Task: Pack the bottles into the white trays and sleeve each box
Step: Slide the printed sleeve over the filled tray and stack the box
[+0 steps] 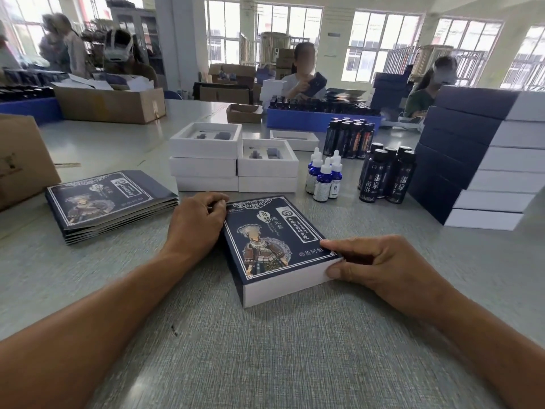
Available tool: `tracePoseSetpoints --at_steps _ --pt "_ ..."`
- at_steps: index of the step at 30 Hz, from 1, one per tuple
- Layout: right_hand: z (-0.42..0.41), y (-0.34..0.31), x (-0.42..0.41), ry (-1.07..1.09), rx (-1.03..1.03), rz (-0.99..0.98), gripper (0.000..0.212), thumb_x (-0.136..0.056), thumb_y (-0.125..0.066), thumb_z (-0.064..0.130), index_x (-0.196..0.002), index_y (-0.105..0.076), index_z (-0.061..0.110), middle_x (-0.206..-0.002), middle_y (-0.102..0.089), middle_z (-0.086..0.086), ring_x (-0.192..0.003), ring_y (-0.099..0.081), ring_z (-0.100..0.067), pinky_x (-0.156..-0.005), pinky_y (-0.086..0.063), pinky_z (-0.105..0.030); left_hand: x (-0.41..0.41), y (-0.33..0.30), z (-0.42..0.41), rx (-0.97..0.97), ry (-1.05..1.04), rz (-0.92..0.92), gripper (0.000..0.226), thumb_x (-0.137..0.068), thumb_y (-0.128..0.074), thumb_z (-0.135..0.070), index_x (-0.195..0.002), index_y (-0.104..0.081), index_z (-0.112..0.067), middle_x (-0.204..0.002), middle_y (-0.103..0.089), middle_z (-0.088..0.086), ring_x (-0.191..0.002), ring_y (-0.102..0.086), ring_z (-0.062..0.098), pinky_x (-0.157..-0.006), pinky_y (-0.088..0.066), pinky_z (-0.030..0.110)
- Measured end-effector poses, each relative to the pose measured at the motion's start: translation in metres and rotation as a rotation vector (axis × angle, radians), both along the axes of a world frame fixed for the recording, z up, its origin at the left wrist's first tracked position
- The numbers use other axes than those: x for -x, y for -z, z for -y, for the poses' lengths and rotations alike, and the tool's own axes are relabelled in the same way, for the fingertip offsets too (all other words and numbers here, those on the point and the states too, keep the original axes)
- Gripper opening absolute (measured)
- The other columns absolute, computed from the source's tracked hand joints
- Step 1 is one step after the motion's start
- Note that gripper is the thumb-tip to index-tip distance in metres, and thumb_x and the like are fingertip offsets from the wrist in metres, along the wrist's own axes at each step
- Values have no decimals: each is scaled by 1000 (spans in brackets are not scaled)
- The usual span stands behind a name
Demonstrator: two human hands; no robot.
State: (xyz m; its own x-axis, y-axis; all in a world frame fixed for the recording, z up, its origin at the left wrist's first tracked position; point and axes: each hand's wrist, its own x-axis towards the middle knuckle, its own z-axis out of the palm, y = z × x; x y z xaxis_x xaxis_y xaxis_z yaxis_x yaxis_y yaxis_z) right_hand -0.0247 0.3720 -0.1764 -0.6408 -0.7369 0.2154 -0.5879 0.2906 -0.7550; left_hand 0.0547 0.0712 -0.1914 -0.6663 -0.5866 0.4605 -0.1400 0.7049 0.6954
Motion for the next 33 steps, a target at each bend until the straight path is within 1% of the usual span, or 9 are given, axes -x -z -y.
tracePoseSetpoints --at_steps 3,6,9,13,17,21,24,29,33 --pt "-4 -3 6 79 -97 -97 47 -82 -75 38 -125 -60 50 -109 -65 36 -102 -60 14 -86 -49 -9 -2 1 -5 31 -14 -29 25 -98 -58 -27 -118 -70 -18 -110 -72 1 -92 -61 9 -79 -41 21" --pt "-5 -8 8 111 -202 -82 79 -75 -69 67 -143 -47 34 -113 -53 38 -98 -52 23 -77 -45 -3 -2 2 -8 100 -59 36 34 -101 -51 -35 -126 -64 -17 -118 -70 6 -95 -59 15 -80 -41 27" --pt "2 -7 -1 185 -214 -81 89 -67 -47 92 -128 -62 30 -111 -66 24 -90 -61 10 -74 -52 -15 -1 3 -6 108 -79 181 37 -102 -38 -44 -107 -67 -22 -107 -70 10 -90 -62 26 -79 -49 37" --pt "13 -2 -11 241 -222 -124 65 -76 -40 83 -102 -70 31 -88 -68 19 -77 -62 4 -67 -53 -20 -1 4 -6 48 -33 187 39 -104 -36 -46 -96 -65 -22 -89 -66 0 -74 -58 15 -69 -44 32" --pt "10 -1 -18 236 -136 -123 62 -79 -48 78 -114 -67 32 -95 -62 27 -90 -58 11 -75 -48 -12 -2 -1 -9 -12 -31 24 25 -103 -39 -46 -98 -55 -27 -77 -52 -17 -70 -49 -1 -58 -32 19" --pt "9 -4 -24 126 -67 -51 45 -81 -53 76 -119 -58 53 -107 -65 35 -99 -60 14 -78 -49 -10 -5 -6 -13 -296 110 -231 21 -100 -45 -45 -103 -56 -27 -91 -68 -3 -82 -67 13 -68 -52 30" --pt "7 -12 -26 115 -39 62 53 -77 -62 73 -126 -46 62 -101 -60 48 -97 -60 19 -71 -48 -6 -6 -8 -18 -429 139 -350 15 -100 -50 -42 -97 -59 -30 -86 -73 -3 -77 -71 11 -63 -54 26" --pt "4 -18 -24 164 24 257 67 -74 -64 73 -135 -43 52 -101 -74 13 -93 -70 -2 -85 -56 -31 -5 -6 -21 -498 134 -389 13 -100 -52 -39 -96 -61 -30 -82 -74 -7 -73 -72 8 -55 -50 18" --pt "2 -28 -28 87 45 537 43 -84 -69 54 -122 -60 35 -101 -76 -1 -81 -71 -16 -76 -60 -37 -6 -5 -25 -480 118 -360 23 -99 -53 -37 -110 -62 -20 -94 -72 1 -75 -71 14 -58 -50 22"
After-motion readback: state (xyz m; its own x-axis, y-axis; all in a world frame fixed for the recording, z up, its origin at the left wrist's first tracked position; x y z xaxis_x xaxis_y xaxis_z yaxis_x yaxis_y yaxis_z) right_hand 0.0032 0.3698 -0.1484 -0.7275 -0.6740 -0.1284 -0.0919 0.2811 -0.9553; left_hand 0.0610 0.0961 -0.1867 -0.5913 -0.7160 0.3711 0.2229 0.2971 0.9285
